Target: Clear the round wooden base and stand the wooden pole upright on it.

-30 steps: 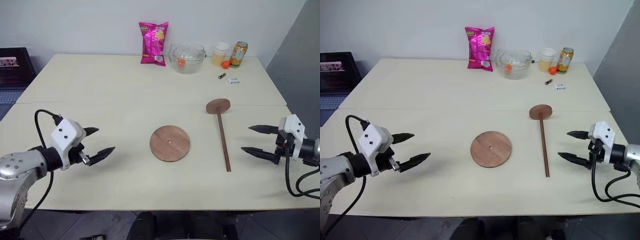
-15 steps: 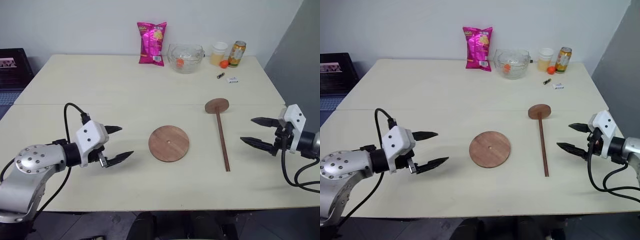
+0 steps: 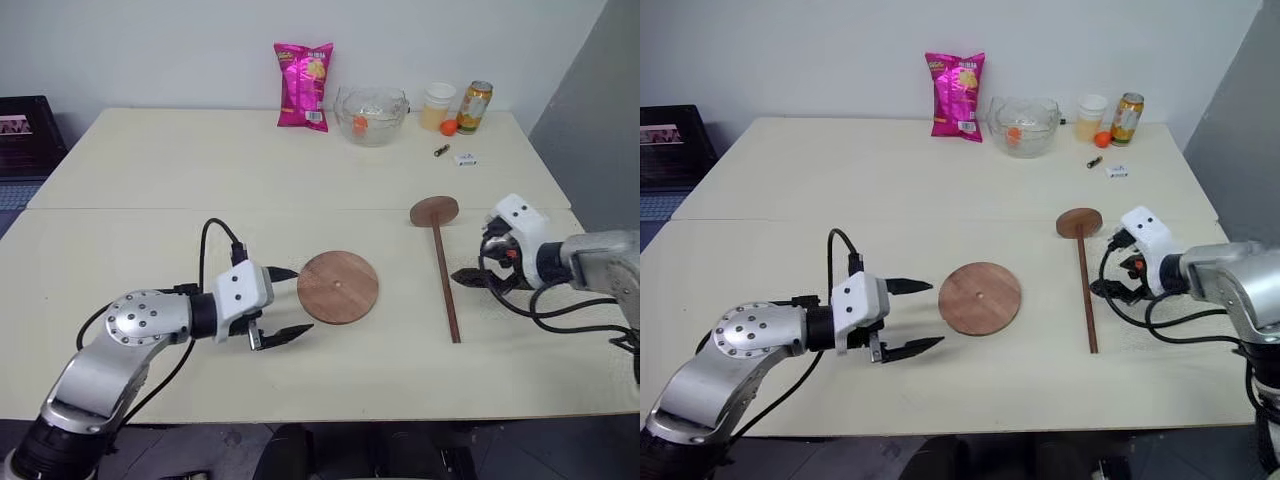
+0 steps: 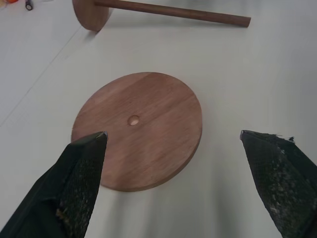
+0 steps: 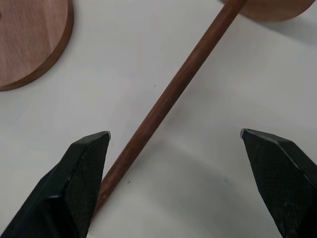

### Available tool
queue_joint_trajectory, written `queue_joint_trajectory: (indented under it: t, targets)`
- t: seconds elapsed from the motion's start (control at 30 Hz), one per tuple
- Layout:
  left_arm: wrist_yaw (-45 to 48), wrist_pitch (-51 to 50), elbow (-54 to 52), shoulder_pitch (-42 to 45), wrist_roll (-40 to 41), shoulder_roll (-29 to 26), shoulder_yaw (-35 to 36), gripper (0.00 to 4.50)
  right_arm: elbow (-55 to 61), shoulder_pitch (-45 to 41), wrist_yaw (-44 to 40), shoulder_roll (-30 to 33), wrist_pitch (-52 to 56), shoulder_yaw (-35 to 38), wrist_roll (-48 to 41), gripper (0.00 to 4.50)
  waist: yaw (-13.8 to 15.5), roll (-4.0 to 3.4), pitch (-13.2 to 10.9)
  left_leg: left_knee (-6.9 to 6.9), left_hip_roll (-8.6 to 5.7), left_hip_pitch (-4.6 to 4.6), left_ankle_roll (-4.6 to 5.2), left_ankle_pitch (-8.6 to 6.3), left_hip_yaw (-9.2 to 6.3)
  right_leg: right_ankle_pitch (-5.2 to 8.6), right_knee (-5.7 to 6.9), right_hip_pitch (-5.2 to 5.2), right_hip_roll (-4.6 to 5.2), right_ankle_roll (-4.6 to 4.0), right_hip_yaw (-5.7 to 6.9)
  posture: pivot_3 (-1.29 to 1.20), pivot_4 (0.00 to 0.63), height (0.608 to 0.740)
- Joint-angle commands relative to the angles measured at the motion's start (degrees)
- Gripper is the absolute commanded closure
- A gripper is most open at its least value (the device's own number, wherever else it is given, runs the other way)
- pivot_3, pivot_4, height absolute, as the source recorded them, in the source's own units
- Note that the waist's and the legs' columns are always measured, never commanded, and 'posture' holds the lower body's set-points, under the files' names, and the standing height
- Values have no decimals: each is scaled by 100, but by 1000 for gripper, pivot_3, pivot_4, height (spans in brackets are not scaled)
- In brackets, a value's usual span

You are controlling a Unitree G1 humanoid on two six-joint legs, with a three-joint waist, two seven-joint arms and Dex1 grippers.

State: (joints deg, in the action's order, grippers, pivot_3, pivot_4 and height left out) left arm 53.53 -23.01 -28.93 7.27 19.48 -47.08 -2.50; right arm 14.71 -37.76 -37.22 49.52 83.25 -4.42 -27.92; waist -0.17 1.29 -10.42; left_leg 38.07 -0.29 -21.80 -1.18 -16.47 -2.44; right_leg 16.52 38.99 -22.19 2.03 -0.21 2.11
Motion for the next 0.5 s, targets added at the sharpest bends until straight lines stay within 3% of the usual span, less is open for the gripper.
queue_joint_trajectory:
  t: [0.03, 0.5]
  targets:
    - [-44, 171, -78, 173, -40, 179, -120, 0, -683, -659, 479, -467, 537, -185, 273, 67, -2, 0, 0, 1, -2, -1, 1, 1, 3, -2, 3, -2, 0, 1, -3, 0, 150, 740]
    - [-38, 274, 70, 620, 415, 1056, -244, 0, -3321, -2252, 580, -1404, 421, -898, 672, 67, 3, -1, 0, 3, -3, -9, 1, 1, 3, -2, 0, -8, 2, 1, -1, 0, 150, 740]
